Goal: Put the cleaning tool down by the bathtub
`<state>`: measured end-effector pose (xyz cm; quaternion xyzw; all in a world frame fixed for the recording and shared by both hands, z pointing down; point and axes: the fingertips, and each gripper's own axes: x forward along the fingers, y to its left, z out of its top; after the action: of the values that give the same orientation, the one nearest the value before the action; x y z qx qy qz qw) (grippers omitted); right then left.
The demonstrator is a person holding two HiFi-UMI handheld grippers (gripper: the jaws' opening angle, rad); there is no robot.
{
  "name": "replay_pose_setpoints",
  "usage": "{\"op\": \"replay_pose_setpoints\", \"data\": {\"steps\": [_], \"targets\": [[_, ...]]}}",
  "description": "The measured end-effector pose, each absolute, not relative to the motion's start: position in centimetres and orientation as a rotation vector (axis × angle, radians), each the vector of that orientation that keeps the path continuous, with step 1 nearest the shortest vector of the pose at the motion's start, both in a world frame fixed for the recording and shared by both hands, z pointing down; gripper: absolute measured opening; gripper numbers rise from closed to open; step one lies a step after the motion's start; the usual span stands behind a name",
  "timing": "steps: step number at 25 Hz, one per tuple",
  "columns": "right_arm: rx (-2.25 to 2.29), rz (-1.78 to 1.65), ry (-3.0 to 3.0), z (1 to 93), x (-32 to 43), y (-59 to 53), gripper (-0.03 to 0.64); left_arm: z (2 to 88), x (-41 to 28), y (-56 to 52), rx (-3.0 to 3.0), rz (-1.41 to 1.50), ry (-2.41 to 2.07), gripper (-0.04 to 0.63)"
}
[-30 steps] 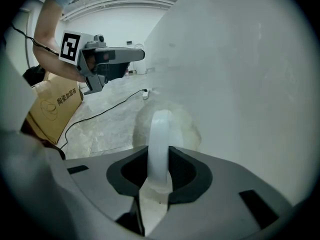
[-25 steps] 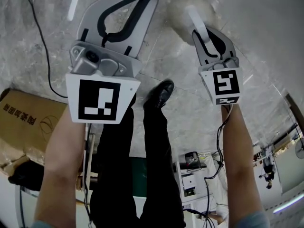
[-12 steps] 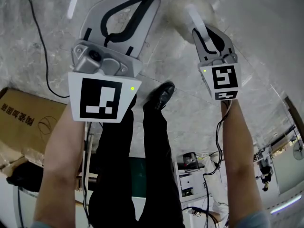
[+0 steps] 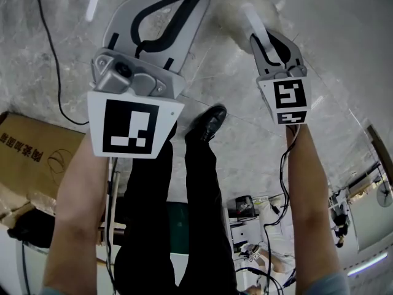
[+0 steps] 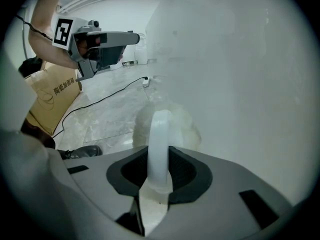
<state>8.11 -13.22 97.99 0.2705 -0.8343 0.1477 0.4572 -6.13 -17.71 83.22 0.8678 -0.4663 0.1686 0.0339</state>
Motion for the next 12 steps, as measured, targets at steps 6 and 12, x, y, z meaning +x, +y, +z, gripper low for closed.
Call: {"op": "replay_pose_setpoints", "data": {"steps": [6,12], "targets": [[0.651,0.342,-2.033,98.64,8.26,-13.26,0.109,82.99,-6.07,-17.77,2.672,0.515,-1.434,0.015],[0.655,0.325,-2.024,99.04,7.76,-13.84,0.112,83.06,-6.7,-17.85,2.674,0.519,-1.439,0.015]]}}
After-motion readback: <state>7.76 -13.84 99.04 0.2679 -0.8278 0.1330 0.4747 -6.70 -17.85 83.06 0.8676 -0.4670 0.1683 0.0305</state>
